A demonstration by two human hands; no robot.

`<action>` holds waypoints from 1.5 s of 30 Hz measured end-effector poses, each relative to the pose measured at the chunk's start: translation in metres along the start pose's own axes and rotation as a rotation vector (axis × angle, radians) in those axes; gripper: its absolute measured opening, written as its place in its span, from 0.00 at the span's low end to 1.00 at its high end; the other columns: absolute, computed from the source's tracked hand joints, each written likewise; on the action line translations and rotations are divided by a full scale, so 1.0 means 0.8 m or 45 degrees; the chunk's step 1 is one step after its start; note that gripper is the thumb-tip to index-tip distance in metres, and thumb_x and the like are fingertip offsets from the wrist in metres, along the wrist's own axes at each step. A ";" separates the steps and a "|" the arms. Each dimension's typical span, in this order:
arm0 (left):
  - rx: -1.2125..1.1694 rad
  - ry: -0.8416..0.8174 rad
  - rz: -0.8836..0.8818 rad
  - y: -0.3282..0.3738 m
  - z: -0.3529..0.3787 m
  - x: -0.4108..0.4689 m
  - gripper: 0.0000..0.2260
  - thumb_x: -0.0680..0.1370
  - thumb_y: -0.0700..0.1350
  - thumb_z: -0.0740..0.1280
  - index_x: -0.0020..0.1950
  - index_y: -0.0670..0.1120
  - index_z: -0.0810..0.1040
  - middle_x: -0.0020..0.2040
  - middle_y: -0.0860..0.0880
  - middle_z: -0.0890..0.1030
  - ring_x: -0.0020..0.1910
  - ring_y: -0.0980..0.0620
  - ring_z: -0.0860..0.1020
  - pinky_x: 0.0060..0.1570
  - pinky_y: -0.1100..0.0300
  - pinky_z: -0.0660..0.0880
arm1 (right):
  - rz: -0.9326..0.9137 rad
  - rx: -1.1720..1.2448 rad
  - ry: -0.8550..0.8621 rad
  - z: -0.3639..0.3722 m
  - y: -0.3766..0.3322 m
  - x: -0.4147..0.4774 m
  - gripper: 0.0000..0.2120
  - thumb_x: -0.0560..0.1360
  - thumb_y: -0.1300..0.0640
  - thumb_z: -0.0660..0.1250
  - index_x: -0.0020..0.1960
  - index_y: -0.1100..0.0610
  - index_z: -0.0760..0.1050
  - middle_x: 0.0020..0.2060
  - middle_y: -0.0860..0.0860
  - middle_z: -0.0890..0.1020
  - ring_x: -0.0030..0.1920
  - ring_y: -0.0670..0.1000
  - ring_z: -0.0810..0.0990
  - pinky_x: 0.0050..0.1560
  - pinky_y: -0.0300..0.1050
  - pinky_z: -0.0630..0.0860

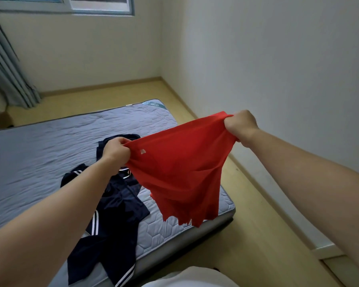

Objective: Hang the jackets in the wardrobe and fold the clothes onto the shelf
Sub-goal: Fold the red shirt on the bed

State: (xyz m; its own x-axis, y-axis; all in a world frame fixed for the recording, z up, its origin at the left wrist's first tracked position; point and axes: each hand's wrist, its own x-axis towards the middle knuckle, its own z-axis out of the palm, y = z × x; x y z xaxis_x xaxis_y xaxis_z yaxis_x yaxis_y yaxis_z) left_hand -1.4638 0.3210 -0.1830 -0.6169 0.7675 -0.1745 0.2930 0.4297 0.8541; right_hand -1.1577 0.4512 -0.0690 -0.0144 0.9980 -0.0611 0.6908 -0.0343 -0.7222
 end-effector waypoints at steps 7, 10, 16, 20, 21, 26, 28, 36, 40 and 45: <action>1.122 -0.277 0.965 0.013 -0.001 -0.019 0.15 0.69 0.36 0.65 0.52 0.51 0.73 0.45 0.53 0.77 0.46 0.46 0.77 0.39 0.52 0.76 | -0.451 -0.987 0.119 -0.038 0.049 0.005 0.21 0.74 0.43 0.71 0.38 0.53 0.62 0.36 0.52 0.74 0.36 0.58 0.73 0.37 0.49 0.68; 0.735 -0.448 0.612 0.028 0.016 -0.026 0.16 0.69 0.32 0.60 0.49 0.50 0.73 0.41 0.52 0.77 0.42 0.47 0.77 0.33 0.56 0.73 | -0.445 -1.017 0.006 -0.042 0.064 0.002 0.28 0.66 0.36 0.76 0.50 0.52 0.66 0.43 0.52 0.72 0.41 0.56 0.72 0.40 0.48 0.68; 0.324 -0.736 0.218 0.036 0.041 -0.038 0.13 0.70 0.57 0.76 0.45 0.51 0.81 0.36 0.54 0.85 0.38 0.58 0.83 0.41 0.61 0.75 | -0.486 -1.142 -0.167 -0.053 0.076 -0.006 0.46 0.59 0.34 0.79 0.65 0.53 0.60 0.51 0.52 0.67 0.44 0.55 0.72 0.40 0.48 0.70; 0.485 -0.305 0.318 0.046 0.048 -0.025 0.11 0.79 0.53 0.65 0.43 0.49 0.82 0.32 0.53 0.83 0.36 0.56 0.80 0.35 0.60 0.72 | -0.519 -1.408 -0.241 -0.060 0.082 -0.013 0.35 0.70 0.52 0.76 0.67 0.53 0.57 0.53 0.55 0.68 0.44 0.60 0.78 0.37 0.51 0.72; 0.474 -0.155 0.331 0.050 0.048 -0.021 0.09 0.78 0.50 0.65 0.43 0.48 0.80 0.31 0.53 0.81 0.36 0.51 0.79 0.34 0.58 0.69 | -0.521 -1.413 -0.214 -0.060 0.086 -0.014 0.28 0.74 0.60 0.70 0.66 0.53 0.57 0.51 0.56 0.68 0.42 0.60 0.77 0.37 0.51 0.72; 0.218 0.177 0.218 0.066 0.046 -0.002 0.08 0.77 0.39 0.61 0.46 0.48 0.78 0.35 0.51 0.77 0.41 0.45 0.74 0.41 0.57 0.66 | -0.169 -1.213 0.136 -0.064 0.106 -0.001 0.15 0.80 0.64 0.52 0.65 0.60 0.67 0.57 0.61 0.72 0.53 0.64 0.76 0.50 0.55 0.73; 0.243 0.228 0.221 0.065 0.042 0.007 0.07 0.79 0.40 0.60 0.46 0.48 0.77 0.36 0.50 0.74 0.43 0.45 0.72 0.43 0.55 0.64 | 0.099 -0.897 0.187 -0.068 0.115 0.012 0.11 0.77 0.67 0.54 0.55 0.63 0.72 0.55 0.62 0.77 0.50 0.63 0.77 0.48 0.53 0.75; 0.486 0.299 0.214 0.073 0.035 0.025 0.09 0.81 0.46 0.64 0.43 0.49 0.80 0.35 0.48 0.77 0.39 0.45 0.73 0.42 0.55 0.66 | 0.525 0.223 0.217 -0.060 0.105 0.076 0.10 0.73 0.72 0.56 0.40 0.60 0.70 0.44 0.57 0.77 0.40 0.56 0.78 0.33 0.45 0.76; 0.498 0.355 0.089 0.082 0.026 0.031 0.12 0.80 0.48 0.63 0.38 0.49 0.78 0.30 0.52 0.76 0.32 0.49 0.75 0.34 0.56 0.68 | 0.302 -0.239 0.061 -0.068 0.093 0.097 0.08 0.73 0.67 0.58 0.36 0.60 0.67 0.34 0.56 0.72 0.33 0.56 0.73 0.30 0.44 0.70; -0.014 0.368 -0.158 0.091 0.036 0.039 0.09 0.82 0.43 0.62 0.49 0.40 0.80 0.35 0.43 0.80 0.30 0.43 0.83 0.35 0.48 0.83 | 0.233 -0.143 -0.185 -0.069 0.078 0.120 0.12 0.72 0.63 0.63 0.34 0.53 0.63 0.31 0.50 0.68 0.27 0.51 0.66 0.22 0.34 0.61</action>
State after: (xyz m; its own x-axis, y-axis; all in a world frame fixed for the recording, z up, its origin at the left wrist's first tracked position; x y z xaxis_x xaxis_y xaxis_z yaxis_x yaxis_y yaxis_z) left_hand -1.4404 0.3900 -0.1405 -0.8298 0.5421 -0.1326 0.1955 0.5049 0.8407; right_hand -1.0766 0.5478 -0.0819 0.0198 0.9574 -0.2882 0.7672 -0.1994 -0.6096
